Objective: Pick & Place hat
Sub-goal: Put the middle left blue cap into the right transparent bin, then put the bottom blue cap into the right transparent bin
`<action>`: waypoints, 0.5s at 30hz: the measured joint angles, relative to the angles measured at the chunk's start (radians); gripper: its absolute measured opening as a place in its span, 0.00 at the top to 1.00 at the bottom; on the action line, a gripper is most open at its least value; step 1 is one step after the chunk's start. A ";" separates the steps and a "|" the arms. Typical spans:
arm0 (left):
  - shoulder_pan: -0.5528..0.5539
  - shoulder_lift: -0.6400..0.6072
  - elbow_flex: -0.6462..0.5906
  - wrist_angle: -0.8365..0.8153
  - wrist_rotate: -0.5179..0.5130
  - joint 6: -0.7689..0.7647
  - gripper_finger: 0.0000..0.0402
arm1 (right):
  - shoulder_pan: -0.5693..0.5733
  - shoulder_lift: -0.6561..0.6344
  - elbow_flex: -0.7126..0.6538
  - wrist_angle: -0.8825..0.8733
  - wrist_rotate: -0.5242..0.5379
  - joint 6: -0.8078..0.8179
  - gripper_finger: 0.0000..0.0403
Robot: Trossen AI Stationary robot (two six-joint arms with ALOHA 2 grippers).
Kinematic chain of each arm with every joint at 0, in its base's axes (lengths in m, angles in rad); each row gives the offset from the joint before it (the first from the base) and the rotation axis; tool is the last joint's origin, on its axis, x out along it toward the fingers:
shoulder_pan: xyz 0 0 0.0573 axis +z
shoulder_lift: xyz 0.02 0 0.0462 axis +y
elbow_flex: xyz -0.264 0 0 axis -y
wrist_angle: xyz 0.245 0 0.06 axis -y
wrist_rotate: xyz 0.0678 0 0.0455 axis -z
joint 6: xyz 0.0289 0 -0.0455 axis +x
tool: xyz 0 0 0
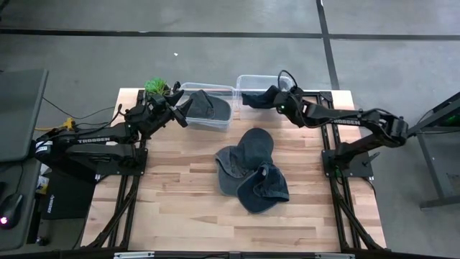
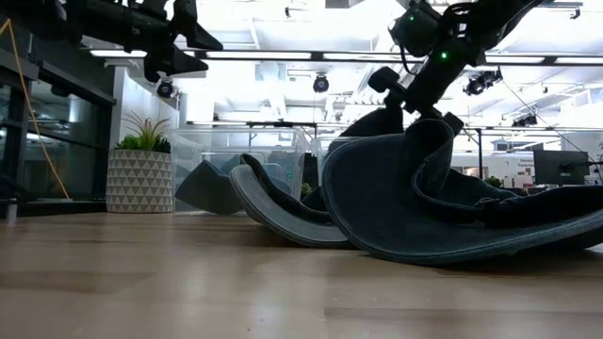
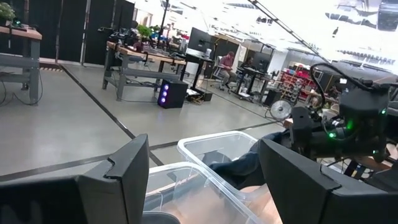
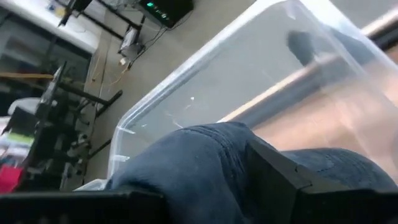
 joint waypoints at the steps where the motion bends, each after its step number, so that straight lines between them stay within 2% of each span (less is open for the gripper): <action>1: 0.000 0.000 0.000 0.000 0.000 -0.004 0.38 | -0.004 -0.002 0.000 0.021 -0.006 -0.036 0.64; 6: 0.000 0.000 0.000 0.000 0.004 -0.025 0.38 | -0.046 -0.040 0.000 0.105 -0.046 -0.188 0.65; 15: 0.000 0.000 0.000 0.000 0.005 -0.026 0.38 | -0.189 -0.075 0.001 0.110 -0.162 -0.386 0.65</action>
